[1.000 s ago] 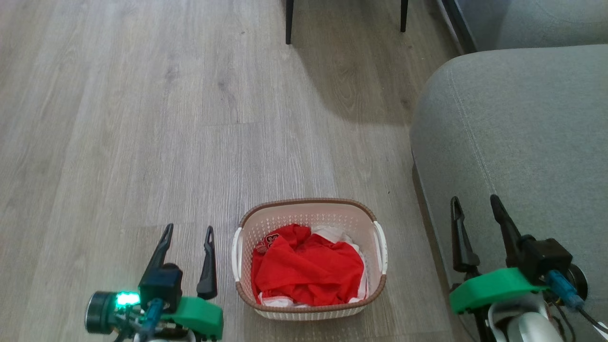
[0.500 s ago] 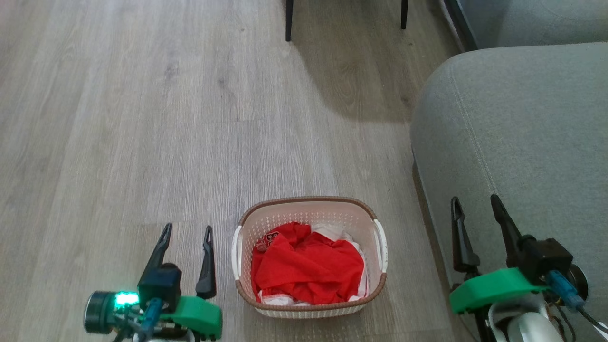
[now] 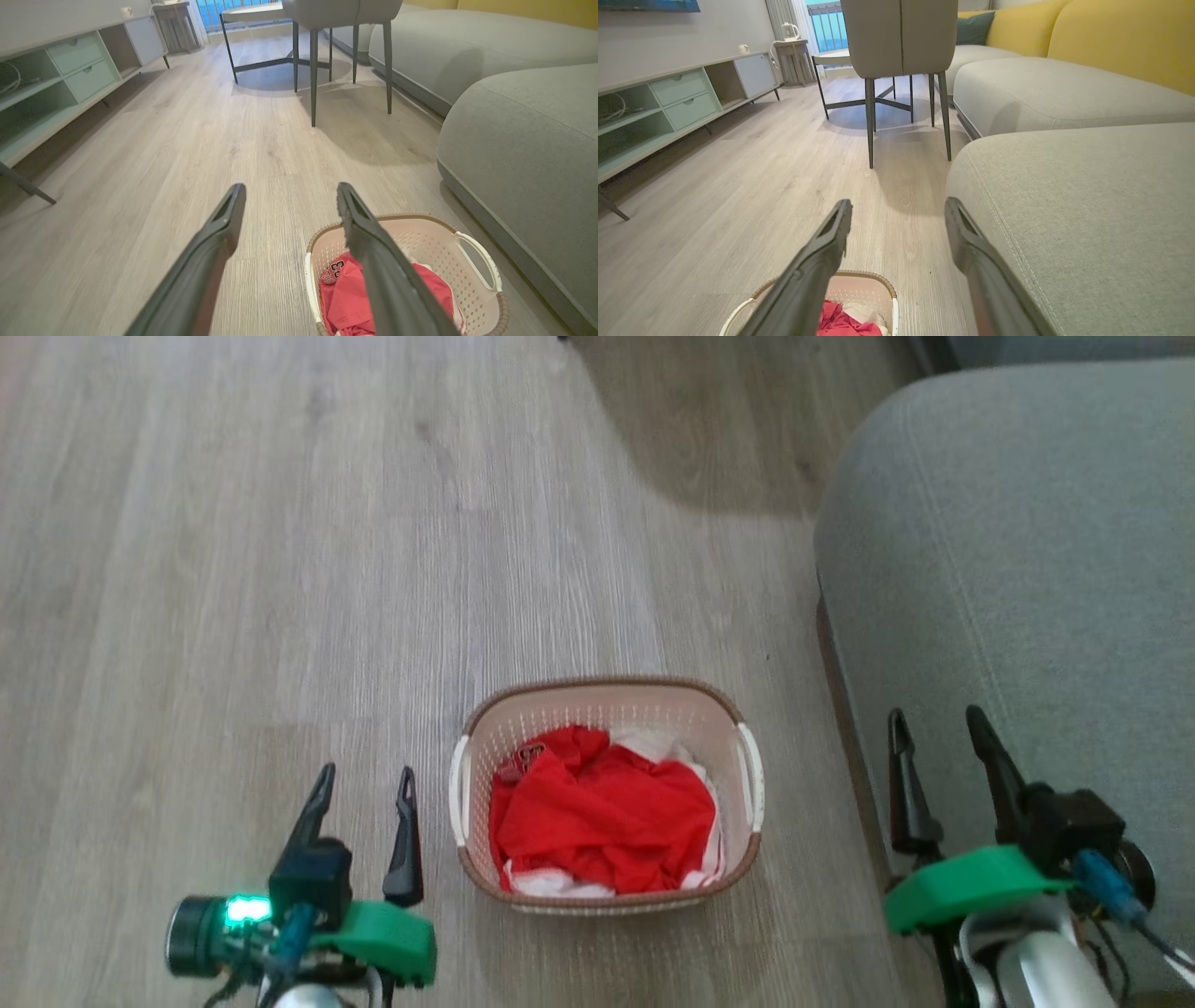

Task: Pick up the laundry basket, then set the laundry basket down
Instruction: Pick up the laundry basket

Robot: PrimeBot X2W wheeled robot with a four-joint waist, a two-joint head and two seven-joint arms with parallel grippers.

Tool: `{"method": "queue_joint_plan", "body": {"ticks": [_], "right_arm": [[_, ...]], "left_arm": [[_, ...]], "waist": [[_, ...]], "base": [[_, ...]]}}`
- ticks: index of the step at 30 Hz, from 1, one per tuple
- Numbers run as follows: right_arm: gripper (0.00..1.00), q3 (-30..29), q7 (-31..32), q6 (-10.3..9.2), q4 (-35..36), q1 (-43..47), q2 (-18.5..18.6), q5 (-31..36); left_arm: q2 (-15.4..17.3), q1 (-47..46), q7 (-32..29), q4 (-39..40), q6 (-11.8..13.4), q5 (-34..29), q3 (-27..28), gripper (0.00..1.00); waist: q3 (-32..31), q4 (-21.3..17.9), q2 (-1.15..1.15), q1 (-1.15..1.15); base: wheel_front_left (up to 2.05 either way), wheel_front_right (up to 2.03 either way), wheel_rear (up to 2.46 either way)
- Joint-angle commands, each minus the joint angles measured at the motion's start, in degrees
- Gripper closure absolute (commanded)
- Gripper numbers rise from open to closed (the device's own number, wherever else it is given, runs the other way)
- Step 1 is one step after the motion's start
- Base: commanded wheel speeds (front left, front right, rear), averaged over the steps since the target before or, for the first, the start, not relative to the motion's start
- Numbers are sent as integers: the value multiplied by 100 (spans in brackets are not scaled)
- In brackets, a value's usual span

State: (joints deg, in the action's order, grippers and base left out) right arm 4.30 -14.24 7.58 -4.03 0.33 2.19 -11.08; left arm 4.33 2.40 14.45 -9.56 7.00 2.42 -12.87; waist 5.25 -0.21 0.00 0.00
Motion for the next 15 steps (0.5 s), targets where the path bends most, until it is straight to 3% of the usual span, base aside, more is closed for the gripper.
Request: {"method": "queue_joint_plan", "body": {"ticks": [1,15], "right_arm": [[0,115,-75,-9,140,-338,69,22],[0,224,-76,-9,-902,-1687,69,61]], "left_arm": [[-28,-367,55,135,-29,57,191,0],[-127,-1505,55,-803,-90,350,340,0]], "waist": [[191,-17,0,0],[1780,-115,0,0]], "base": [[0,0,0],[0,0,0]]}}
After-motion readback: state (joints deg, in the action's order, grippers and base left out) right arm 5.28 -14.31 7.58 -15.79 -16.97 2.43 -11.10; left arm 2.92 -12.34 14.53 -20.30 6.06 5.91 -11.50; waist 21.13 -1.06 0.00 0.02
